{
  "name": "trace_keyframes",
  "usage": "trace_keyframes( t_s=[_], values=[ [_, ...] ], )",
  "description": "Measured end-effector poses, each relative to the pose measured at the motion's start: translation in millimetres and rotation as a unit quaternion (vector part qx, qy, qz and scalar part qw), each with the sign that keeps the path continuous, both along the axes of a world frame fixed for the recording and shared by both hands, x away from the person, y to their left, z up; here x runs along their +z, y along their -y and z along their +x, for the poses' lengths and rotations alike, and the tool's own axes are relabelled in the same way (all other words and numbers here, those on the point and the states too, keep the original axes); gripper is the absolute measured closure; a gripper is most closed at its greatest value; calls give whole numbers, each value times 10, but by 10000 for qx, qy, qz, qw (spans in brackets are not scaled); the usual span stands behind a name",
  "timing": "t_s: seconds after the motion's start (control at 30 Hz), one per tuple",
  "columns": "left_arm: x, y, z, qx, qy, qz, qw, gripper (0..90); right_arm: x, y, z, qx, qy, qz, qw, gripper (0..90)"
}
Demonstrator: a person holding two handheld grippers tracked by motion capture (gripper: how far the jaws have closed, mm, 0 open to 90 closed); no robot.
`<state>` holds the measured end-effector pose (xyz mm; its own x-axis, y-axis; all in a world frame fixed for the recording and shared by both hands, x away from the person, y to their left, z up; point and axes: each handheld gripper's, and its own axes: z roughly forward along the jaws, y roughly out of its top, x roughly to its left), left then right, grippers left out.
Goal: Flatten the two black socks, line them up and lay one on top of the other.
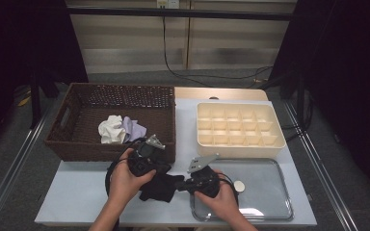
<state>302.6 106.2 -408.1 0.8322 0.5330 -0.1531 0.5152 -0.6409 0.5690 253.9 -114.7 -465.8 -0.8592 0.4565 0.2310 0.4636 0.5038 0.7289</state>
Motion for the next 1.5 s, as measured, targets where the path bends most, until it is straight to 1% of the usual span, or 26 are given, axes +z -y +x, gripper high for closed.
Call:
trace_keyframes(
  t_s=[0.03,0.1,0.17,0.23,0.3,0.37,0.4,0.5,0.6,0.63,0.67,0.7,0.77,0.8,0.83,0.9,1.03,1.1,1.13,1.17,1.2,1.23,1.3,1.43,1.47,1.5],
  values=[
    [14,-21,4,22,17,-42,10000,810,7,65,19,-70,-36,50,10000,900],
    [27,-40,12,11,28,-19,10000,810,20,160,41,-171,-165,198,9995,900],
    [25,-30,15,20,19,-10,10000,810,33,160,30,-145,-123,189,9996,900],
    [3,13,12,-38,-20,15,10000,809,30,110,17,-28,-121,301,9995,891],
    [-27,56,9,-92,-46,29,9999,810,11,26,-2,57,-103,304,9995,791],
    [-44,81,11,-108,-49,98,9999,810,-16,-50,-27,209,-167,300,9992,746],
    [-50,89,13,-102,-49,72,9999,810,-27,-82,-41,241,-186,298,9991,710],
    [-40,87,27,-143,-48,77,9999,810,-55,-153,-59,249,-235,267,9991,636],
    [-27,84,21,-124,-15,68,9999,810,-84,-194,-24,192,-230,248,9992,624],
    [-26,82,21,-129,-15,38,9999,810,-93,-208,-12,192,-258,253,9992,628],
    [-18,71,25,-186,-11,89,9998,810,-99,-224,-3,217,-244,239,9992,653],
    [-17,68,20,-139,-16,61,9999,810,-103,-238,2,224,-176,214,9994,684],
    [-12,49,22,-90,-14,30,10000,810,-96,-253,4,261,-132,168,9994,833],
    [-8,35,24,-86,-19,16,10000,810,-89,-252,8,230,-154,217,9994,862],
    [-5,22,22,-51,-21,-18,10000,810,-79,-247,18,228,-172,237,9993,872],
    [14,-15,16,-11,-2,-43,10000,810,-42,-228,21,176,-22,132,9998,881],
    [60,-116,3,99,88,-161,9998,811,48,-84,61,-53,175,27,9998,884],
    [71,-146,-1,133,122,-173,9997,811,69,-30,70,-139,172,32,9997,885],
    [89,-203,-14,209,171,-160,9995,810,105,88,82,-284,279,-17,9992,886],
    [88,-227,-20,234,173,-222,9993,811,118,149,85,-374,375,-75,9986,886],
    [82,-242,-30,276,190,-258,9991,811,132,214,87,-469,401,-69,9981,886],
    [80,-257,-34,264,209,-224,9992,811,141,278,92,-527,461,-45,9975,886],
    [58,-277,-51,301,225,-277,9989,811,158,390,94,-664,589,-125,9960,886],
    [26,-299,-66,343,260,-378,9984,811,191,594,93,-925,716,-81,9931,885],
    [23,-301,-61,319,236,-392,9984,811,197,632,92,-952,713,-58,9929,885],
    [18,-296,-66,354,281,-413,9981,811,201,662,86,-994,717,-44,9925,885]
  ],
)
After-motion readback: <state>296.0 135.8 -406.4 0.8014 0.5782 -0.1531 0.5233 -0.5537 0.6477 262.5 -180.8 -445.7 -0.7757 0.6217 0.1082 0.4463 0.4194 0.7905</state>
